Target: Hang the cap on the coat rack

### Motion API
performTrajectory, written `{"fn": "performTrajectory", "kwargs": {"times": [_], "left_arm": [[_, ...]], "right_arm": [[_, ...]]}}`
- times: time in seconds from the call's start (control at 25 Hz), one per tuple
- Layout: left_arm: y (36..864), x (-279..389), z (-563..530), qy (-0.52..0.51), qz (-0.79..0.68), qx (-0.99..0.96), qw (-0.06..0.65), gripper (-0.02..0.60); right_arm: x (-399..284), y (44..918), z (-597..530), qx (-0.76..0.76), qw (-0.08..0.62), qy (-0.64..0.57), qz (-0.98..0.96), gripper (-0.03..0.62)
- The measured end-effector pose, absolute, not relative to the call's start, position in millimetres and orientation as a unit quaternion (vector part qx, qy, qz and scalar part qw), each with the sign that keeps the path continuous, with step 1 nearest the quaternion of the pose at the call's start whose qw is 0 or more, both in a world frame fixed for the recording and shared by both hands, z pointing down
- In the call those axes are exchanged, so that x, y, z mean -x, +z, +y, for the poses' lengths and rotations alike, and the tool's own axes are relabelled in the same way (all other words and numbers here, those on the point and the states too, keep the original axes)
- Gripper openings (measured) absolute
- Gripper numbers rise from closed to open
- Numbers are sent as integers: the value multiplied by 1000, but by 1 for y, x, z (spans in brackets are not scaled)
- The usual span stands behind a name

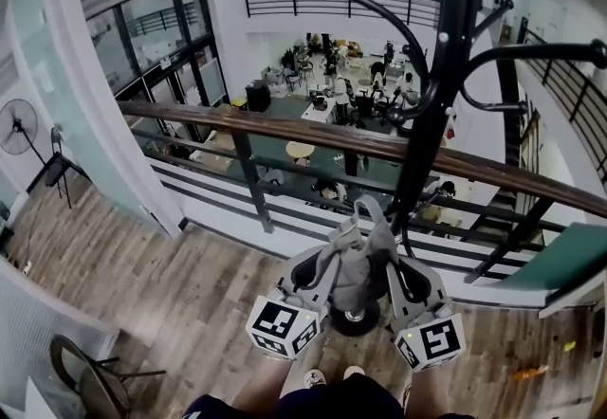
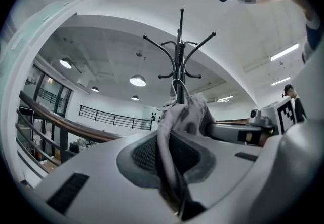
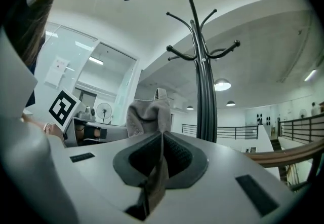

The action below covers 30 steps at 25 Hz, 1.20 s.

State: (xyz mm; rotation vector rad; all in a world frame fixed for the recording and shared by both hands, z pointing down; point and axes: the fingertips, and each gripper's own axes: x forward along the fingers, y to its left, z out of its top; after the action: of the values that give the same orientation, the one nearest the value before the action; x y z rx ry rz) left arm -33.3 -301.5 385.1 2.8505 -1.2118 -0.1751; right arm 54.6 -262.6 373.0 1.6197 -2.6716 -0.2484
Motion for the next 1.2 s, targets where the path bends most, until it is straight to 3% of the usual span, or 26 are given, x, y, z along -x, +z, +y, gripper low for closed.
{"fn": "performTrajectory", "kwargs": {"times": [0.56,1.2], "left_arm": [[264,32,-295,-122,-400,-905,-77,51],[211,35,-322,-150,-400,-900,-91,51]], "right_arm": [[-62,261,-261,-469,-91,-160,-864,20],[-64,217,-283,-451,-141,-170,-865,20]]}}
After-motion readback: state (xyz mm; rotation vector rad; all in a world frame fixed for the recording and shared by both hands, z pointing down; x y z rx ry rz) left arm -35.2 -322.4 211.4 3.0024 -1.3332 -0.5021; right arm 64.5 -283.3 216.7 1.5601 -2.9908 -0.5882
